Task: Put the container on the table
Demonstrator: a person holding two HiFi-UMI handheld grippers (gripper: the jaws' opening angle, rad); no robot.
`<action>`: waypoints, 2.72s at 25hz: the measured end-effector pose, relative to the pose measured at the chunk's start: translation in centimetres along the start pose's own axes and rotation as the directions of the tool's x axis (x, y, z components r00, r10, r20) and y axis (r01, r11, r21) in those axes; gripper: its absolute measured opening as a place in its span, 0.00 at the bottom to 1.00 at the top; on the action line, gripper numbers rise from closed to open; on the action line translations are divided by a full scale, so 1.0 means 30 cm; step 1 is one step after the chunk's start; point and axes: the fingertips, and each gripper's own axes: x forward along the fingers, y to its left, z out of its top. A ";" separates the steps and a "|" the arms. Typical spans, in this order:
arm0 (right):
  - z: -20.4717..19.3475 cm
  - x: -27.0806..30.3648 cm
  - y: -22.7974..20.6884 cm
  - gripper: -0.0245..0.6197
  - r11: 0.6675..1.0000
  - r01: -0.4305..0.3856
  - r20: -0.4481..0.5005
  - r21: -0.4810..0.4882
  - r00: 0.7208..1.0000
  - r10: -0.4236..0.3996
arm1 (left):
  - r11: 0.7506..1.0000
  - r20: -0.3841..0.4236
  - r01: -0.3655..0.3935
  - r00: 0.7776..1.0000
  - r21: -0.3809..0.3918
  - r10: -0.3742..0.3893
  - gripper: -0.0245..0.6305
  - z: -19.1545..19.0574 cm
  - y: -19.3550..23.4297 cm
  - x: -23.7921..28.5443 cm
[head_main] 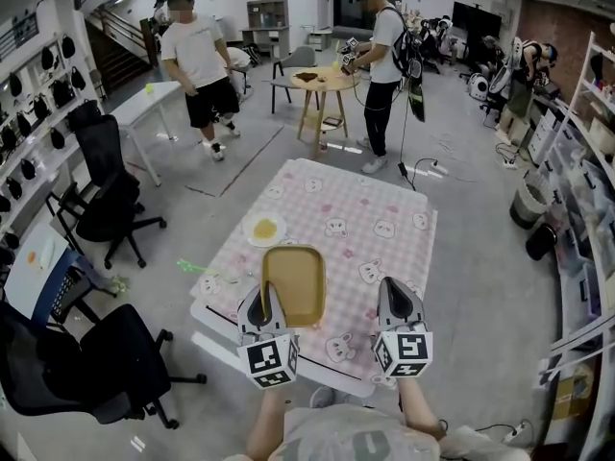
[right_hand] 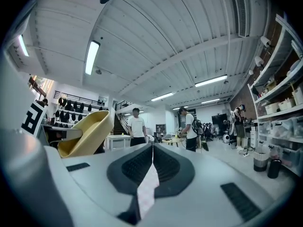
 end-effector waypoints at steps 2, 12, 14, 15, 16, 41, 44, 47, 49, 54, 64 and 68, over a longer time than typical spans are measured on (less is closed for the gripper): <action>-0.005 0.000 -0.007 0.08 1.000 -0.006 0.003 0.008 1.000 0.006 | 1.000 0.003 -0.004 1.000 0.009 0.004 0.08 -0.001 -0.008 -0.005; -0.016 0.008 -0.027 0.08 1.000 -0.016 0.005 0.026 1.000 0.016 | 1.000 0.009 -0.007 1.000 0.011 0.007 0.08 0.008 -0.034 0.005; -0.011 0.011 -0.028 0.08 1.000 -0.018 0.006 0.025 1.000 0.018 | 1.000 -0.004 -0.001 1.000 0.014 0.001 0.08 0.007 -0.039 0.023; -0.012 0.011 -0.027 0.08 0.999 -0.020 0.006 0.026 1.000 0.020 | 1.000 -0.016 0.006 1.000 0.015 -0.006 0.08 0.005 -0.041 0.038; -0.014 0.010 -0.026 0.08 0.999 -0.021 0.005 0.026 1.000 0.021 | 1.000 -0.033 0.016 0.999 0.011 -0.015 0.08 0.000 -0.042 0.057; -0.114 -0.119 -0.163 0.08 0.992 0.125 -0.099 0.031 0.988 -0.121 | 0.993 -0.670 0.086 0.733 -0.077 -0.115 0.08 -0.763 -0.052 0.555; -0.124 -0.133 -0.173 0.08 0.991 0.132 -0.112 0.030 0.985 -0.128 | 0.994 -0.708 0.074 0.697 -0.082 -0.110 0.08 -0.817 -0.050 0.554; -0.134 -0.144 -0.184 0.08 0.990 0.141 -0.126 0.015 0.982 -0.138 | 0.992 -0.721 0.056 0.683 -0.111 -0.119 0.08 -0.843 -0.059 0.547; -0.135 -0.151 -0.193 0.09 0.989 0.151 -0.130 0.010 0.980 -0.148 | 0.992 -0.727 0.058 0.676 -0.110 -0.120 0.08 -0.855 -0.069 0.545; -0.148 -0.161 -0.197 0.09 0.986 0.168 -0.138 0.018 0.977 -0.164 | 0.994 -0.746 0.064 0.656 -0.092 -0.111 0.08 -0.891 -0.062 0.540; -0.140 -0.169 -0.207 0.09 0.988 0.157 -0.142 0.011 0.978 -0.154 | 0.995 -0.748 0.062 0.656 -0.083 -0.103 0.08 -0.904 -0.059 0.525; -0.140 -0.163 -0.195 0.09 0.989 0.147 -0.138 0.014 0.980 -0.144 | 0.995 -0.744 0.050 0.661 -0.090 -0.101 0.09 -0.904 -0.051 0.523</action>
